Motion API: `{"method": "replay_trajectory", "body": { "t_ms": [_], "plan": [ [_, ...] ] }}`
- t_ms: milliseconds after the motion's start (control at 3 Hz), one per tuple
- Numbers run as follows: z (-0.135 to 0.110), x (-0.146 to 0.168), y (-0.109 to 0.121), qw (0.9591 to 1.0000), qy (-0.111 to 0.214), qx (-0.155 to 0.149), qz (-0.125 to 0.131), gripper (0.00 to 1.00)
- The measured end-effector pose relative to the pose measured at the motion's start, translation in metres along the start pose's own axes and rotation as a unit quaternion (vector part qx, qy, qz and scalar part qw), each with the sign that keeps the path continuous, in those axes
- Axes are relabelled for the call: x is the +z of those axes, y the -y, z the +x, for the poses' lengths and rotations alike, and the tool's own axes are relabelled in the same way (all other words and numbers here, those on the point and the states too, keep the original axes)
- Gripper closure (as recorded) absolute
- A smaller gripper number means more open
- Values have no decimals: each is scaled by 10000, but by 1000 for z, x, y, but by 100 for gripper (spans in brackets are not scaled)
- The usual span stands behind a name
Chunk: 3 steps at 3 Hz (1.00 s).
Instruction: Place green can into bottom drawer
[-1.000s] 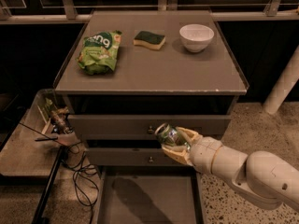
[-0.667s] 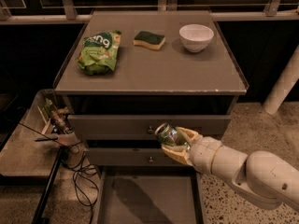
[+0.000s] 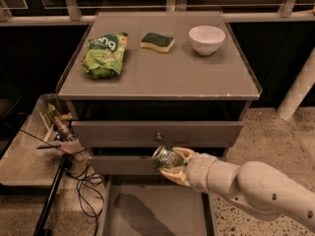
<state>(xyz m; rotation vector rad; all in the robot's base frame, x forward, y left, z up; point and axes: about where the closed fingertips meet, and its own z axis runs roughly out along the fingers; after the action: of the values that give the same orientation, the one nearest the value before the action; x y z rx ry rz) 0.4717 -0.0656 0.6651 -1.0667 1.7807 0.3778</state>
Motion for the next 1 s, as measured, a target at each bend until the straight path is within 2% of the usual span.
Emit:
{"method": "replay_trajectory", "body": {
  "t_ms": [333, 667, 1000],
  "plan": [
    [46, 16, -24, 9977, -543, 131, -395, 100],
    [90, 21, -31, 9933, -946, 358, -568, 100],
    [122, 33, -32, 9907, -1066, 604, -584, 100]
  ]
}}
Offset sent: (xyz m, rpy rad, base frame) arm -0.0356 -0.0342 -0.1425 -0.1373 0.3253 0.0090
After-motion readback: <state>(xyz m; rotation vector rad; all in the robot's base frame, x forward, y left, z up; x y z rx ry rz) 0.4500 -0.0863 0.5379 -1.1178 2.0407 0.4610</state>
